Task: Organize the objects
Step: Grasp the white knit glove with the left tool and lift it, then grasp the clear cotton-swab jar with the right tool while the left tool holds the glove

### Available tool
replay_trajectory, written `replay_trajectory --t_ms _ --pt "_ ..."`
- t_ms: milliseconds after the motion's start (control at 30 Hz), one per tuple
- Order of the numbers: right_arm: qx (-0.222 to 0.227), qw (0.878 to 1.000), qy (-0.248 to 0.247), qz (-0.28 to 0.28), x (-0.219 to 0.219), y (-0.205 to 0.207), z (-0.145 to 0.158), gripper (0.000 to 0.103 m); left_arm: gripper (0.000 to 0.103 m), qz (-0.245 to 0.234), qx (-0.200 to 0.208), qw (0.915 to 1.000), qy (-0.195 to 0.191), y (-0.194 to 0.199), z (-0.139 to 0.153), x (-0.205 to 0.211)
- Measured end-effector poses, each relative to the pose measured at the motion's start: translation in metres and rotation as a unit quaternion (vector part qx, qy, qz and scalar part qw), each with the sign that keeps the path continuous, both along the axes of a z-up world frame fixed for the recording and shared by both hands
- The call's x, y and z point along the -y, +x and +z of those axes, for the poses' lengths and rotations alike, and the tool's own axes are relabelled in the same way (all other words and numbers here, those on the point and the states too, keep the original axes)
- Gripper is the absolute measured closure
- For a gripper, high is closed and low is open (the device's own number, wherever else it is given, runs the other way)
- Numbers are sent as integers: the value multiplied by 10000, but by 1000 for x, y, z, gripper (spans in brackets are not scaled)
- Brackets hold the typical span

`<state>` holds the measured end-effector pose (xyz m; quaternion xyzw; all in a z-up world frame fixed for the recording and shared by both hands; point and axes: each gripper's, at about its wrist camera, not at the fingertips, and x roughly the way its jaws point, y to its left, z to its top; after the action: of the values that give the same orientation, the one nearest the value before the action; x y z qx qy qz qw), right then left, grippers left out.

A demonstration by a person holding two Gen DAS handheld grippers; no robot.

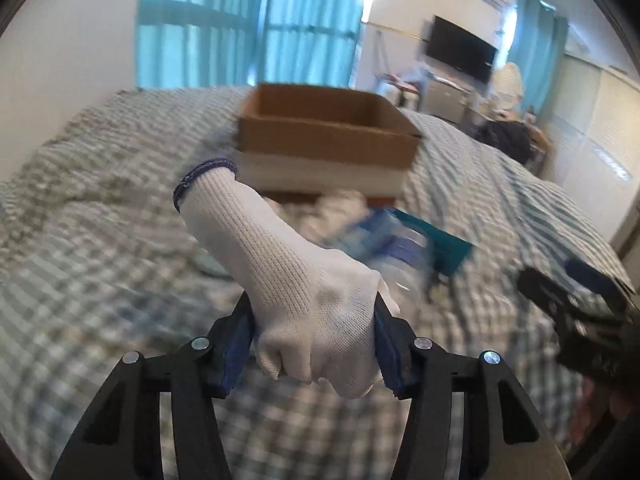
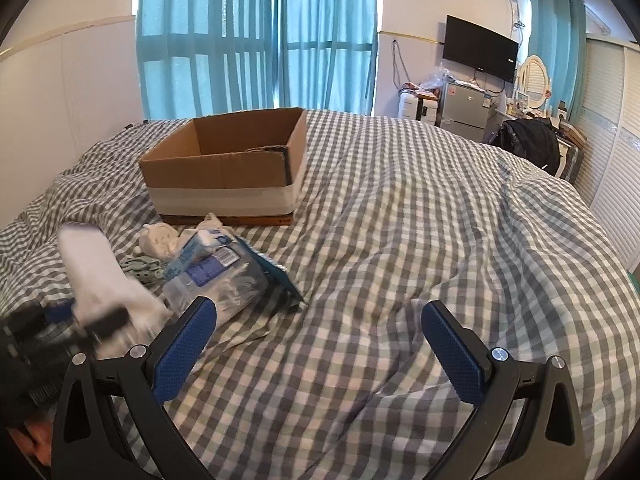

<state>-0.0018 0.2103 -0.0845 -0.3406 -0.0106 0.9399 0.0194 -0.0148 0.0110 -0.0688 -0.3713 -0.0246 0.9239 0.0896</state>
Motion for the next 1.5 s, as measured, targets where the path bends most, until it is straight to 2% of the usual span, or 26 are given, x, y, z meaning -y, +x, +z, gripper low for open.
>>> replay_trajectory --t_ms 233,367,533,667,867,967,1200,1367,1500 --pt "334 9991 -147 226 33 -22 -17 0 48 567 18 9976 -400 -20 -9 30" --pt "400 9986 -104 338 58 -43 -28 0 48 707 -42 9969 -329 -32 -7 41" --pt "608 9973 -127 394 82 -73 -44 0 47 711 -193 9960 -497 -44 -7 43" --pt "725 9972 -46 170 86 -89 -59 6 47 830 -166 9954 -440 -47 -14 53" --pt "1098 9935 -298 -25 83 -107 -86 7 48 879 -60 9957 -299 -50 -19 63" --pt "1302 9906 -406 85 80 -106 -98 23 47 840 -61 9959 -321 -47 -19 62" --pt "840 9957 -295 251 67 -80 -76 34 47 891 5 9957 -269 -40 -15 60" --pt "556 9971 -310 410 61 -59 -48 41 47 901 -80 9957 -219 -28 1 54" --pt "292 9978 -312 510 55 -41 -24 42 47 845 -217 9960 -169 -21 18 48"
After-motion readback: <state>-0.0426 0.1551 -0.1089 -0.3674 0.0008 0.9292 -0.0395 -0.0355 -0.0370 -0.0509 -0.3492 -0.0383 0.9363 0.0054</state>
